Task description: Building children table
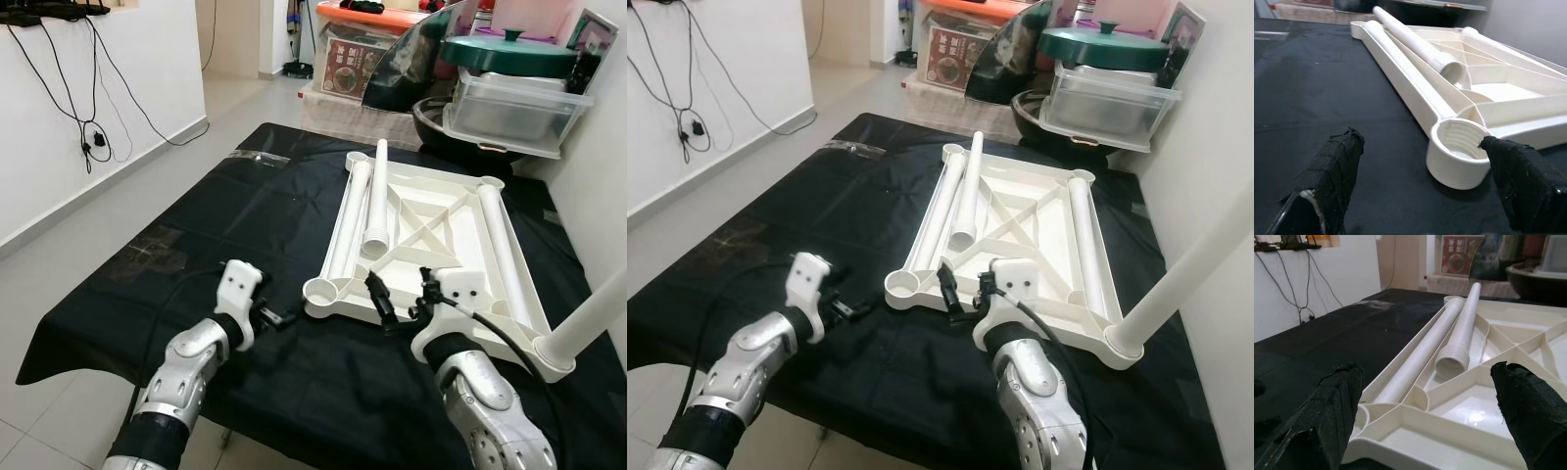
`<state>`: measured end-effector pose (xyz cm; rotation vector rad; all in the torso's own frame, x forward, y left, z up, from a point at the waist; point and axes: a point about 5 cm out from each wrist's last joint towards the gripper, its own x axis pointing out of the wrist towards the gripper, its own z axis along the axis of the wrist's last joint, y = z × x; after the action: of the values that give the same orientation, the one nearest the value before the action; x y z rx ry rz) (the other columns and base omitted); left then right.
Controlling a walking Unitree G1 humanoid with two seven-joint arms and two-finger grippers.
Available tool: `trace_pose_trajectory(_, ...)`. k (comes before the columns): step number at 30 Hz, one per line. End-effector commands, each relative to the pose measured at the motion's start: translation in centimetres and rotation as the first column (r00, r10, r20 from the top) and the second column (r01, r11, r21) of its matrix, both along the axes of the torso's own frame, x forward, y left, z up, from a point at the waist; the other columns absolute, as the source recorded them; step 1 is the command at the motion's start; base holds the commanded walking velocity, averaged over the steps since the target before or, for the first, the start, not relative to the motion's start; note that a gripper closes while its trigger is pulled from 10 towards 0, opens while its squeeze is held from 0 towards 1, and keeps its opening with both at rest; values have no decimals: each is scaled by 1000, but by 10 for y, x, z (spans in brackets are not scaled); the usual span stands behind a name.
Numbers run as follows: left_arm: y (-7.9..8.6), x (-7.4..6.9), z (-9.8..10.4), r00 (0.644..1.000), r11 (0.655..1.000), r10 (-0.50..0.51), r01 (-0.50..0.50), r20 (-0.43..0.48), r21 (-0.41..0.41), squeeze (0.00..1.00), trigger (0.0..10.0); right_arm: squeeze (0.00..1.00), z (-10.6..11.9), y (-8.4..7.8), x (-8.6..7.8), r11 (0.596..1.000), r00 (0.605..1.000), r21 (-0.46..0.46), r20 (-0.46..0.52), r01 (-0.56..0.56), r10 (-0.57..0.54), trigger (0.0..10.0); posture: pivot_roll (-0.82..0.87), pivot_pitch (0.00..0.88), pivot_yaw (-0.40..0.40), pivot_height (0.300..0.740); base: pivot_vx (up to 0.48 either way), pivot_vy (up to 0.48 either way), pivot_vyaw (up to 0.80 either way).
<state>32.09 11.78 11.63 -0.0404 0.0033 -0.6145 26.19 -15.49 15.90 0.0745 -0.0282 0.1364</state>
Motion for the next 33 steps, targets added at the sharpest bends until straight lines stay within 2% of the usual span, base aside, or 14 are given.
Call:
trace_pose_trajectory(1,-5,2,1,1000,1000,0,0,5,-15,0,10000,0,-1,-3,1,999,1000,-32,7,9,-9,10000,119,0,-106,740,0,0,0)
trace_pose_trajectory(14,-8,2,-2,1000,1000,11,-11,11,-3,0,10000,0,-12,1,3,999,999,-52,-33,10,-12,10000,122,0,-107,740,0,0,0)
trace_pose_trajectory(17,-8,2,-3,1000,1000,13,-13,10,0,0,10000,0,-23,-2,7,995,995,-103,-101,-5,-5,10000,122,0,-108,740,0,0,0)
trace_pose_trajectory(20,-8,3,-4,1000,1000,19,-19,10,4,0,10000,0,-23,-7,17,984,993,-171,-112,-57,38,10000,122,0,-105,740,0,0,0)
trace_pose_trajectory(22,-8,4,-4,1000,1000,22,-22,11,6,0,10000,0,-29,-12,28,970,981,-211,-175,-119,82,10000,132,0,-108,740,0,0,0)
trace_pose_trajectory(23,-8,4,-4,1000,1000,22,-22,11,6,0,10000,0,-29,-12,28,970,981,-211,-175,-119,82,10000,132,0,-108,740,0,0,0)
trace_pose_trajectory(24,-7,4,-3,1000,1000,25,-25,13,7,0,10000,0,-33,-17,35,951,969,-256,-216,-175,121,10000,140,0,-112,740,0,0,0)
trace_pose_trajectory(26,-6,5,-3,1000,1000,27,-27,15,8,0,10000,0,-37,-20,39,935,959,-286,-244,-212,143,10000,142,0,-114,740,0,0,0)
trace_pose_trajectory(28,-4,6,-1,999,999,36,-36,22,9,0,10000,0,-42,-32,51,881,926,-353,-320,-314,202,10000,159,0,-125,740,0,0,0)
trace_pose_trajectory(29,-4,7,0,999,999,39,-40,24,10,0,10000,0,-43,-36,55,864,912,-365,-348,-346,218,10000,159,0,-125,740,0,0,0)
trace_pose_trajectory(30,-4,7,0,999,999,39,-40,24,10,0,10000,0,-43,-36,55,864,912,-365,-348,-346,218,10000,159,0,-125,740,0,0,0)
trace_pose_trajectory(31,-3,7,0,999,999,43,-43,25,10,0,10000,0,-45,-41,57,831,885,-380,-389,-406,254,10000,166,0,-133,740,0,0,0)
trace_pose_trajectory(32,-3,7,0,999,999,43,-43,25,10,0,10000,0,-45,-41,57,831,885,-380,-389,-406,254,10000,166,0,-133,740,0,0,0)
trace_pose_trajectory(33,-3,7,0,999,999,45,-45,25,9,0,10000,0,-46,-43,58,809,867,-386,-414,-442,276,10000,168,0,-134,740,0,0,0)
